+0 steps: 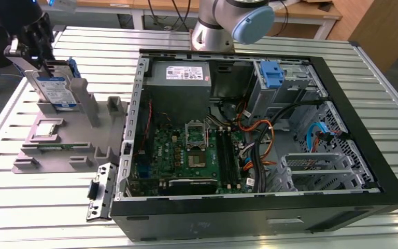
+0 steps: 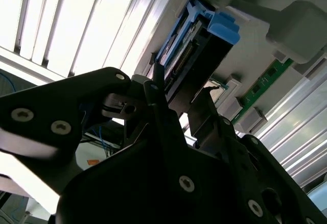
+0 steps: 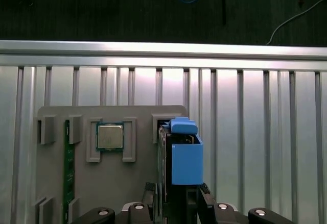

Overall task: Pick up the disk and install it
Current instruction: 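Pick up the disk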

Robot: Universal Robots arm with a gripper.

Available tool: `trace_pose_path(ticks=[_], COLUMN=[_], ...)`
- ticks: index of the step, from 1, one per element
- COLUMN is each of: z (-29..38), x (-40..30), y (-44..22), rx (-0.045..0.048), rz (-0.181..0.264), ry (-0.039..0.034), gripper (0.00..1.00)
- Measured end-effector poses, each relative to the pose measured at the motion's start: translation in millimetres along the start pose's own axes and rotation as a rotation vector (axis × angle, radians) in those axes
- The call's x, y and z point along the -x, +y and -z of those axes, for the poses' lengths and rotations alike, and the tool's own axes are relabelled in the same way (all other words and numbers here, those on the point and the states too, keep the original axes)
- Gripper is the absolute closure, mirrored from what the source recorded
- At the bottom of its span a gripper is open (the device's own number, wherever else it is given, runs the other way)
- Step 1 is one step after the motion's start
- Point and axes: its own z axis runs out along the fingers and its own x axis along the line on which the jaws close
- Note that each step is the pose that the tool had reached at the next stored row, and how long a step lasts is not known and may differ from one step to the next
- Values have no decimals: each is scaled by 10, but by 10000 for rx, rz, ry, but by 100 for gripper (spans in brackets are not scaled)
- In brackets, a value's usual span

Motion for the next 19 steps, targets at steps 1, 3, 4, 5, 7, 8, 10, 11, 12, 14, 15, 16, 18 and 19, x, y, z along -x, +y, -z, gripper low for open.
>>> trace_pose_path(ticks=[1, 3, 4, 5, 7, 8, 10, 11, 12, 14, 15, 16, 18, 19], z=[-1, -1, -1, -1, -1, -1, -3, -3, -3, -3, -3, -3, -3, -3], x=[0, 0, 0, 0, 0, 0, 0, 0, 0, 0, 0, 0, 0, 0], y=[-1, -2, -3, -4, -4, -3, 6, 6, 7, 8, 9, 9, 10, 10], rx=[-1, -2, -1, -1, -1, -1, -2, -2, -1, -2, -1, -2, -1, -2], rz=[-1, -1, 0, -1, 0, 0, 1, 2, 1, 0, 0, 0, 0, -1], ry=[0, -1, -1, -1, -1, 0, -1, -1, -1, -1, -1, 0, 0, 0], gripper=[55, 55, 55, 55, 55, 55, 55, 55, 55, 55, 55, 55, 55, 55])
